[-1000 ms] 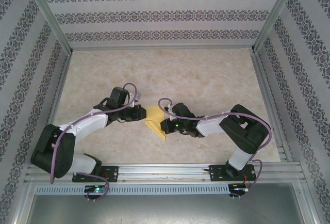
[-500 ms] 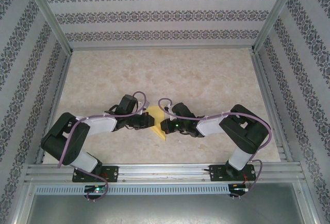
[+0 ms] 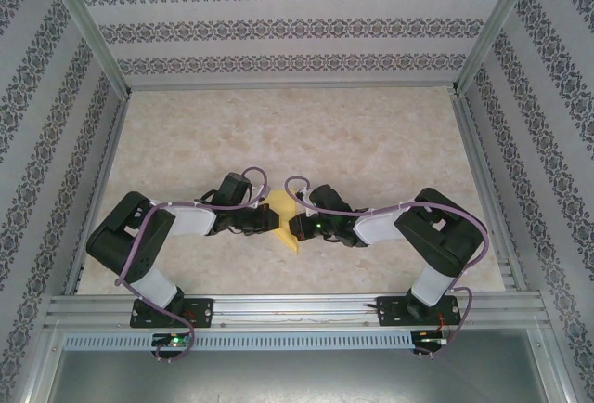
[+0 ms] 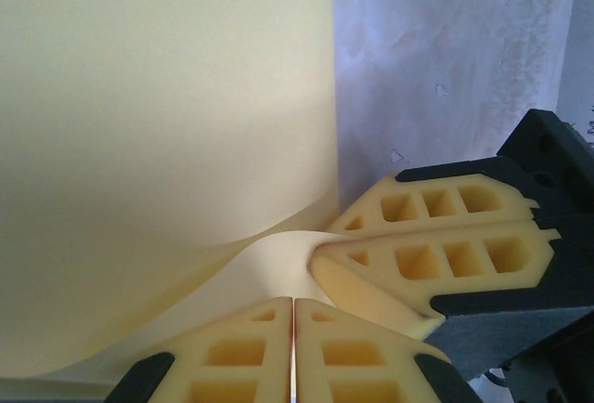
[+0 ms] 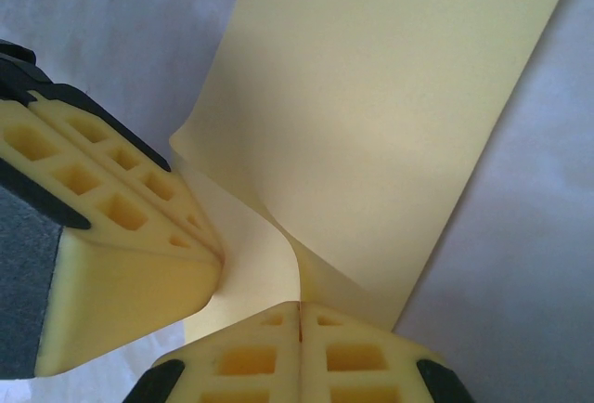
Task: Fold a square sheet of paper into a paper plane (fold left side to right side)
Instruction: Third fold the triangle at the center of the table.
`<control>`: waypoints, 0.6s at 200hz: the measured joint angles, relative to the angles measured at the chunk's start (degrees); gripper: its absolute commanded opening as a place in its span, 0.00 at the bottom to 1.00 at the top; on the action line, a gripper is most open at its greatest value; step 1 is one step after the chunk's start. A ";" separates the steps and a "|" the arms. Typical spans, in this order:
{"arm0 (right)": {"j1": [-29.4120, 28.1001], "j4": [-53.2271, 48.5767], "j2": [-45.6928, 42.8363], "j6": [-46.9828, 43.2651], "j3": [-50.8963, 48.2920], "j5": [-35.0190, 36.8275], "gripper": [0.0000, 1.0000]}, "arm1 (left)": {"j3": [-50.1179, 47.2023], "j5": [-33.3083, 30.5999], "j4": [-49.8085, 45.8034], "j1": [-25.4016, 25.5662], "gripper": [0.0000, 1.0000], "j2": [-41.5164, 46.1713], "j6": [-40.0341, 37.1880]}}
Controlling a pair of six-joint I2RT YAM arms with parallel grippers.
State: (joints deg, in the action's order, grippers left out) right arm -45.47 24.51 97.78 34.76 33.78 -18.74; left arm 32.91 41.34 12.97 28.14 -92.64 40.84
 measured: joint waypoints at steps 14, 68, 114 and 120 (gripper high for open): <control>0.00 0.00 0.00 0.00 0.00 -0.02 0.00 | 0.00 -0.04 0.09 0.00 0.09 -0.02 0.00; 0.02 0.02 0.04 0.00 0.02 -0.17 0.00 | 0.00 -1.05 0.44 0.00 0.09 -1.03 -0.02; 0.02 0.04 0.04 0.00 0.02 -0.17 0.00 | 0.00 -1.33 0.46 0.00 0.09 -1.90 -0.07; 0.02 0.04 0.04 0.00 0.02 -0.17 0.00 | 0.00 -1.33 0.46 0.00 0.09 -1.95 -0.09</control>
State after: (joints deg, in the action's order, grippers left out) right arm -45.45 24.56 97.82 34.76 33.80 -18.92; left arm 32.91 40.01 13.43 28.14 -94.59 40.75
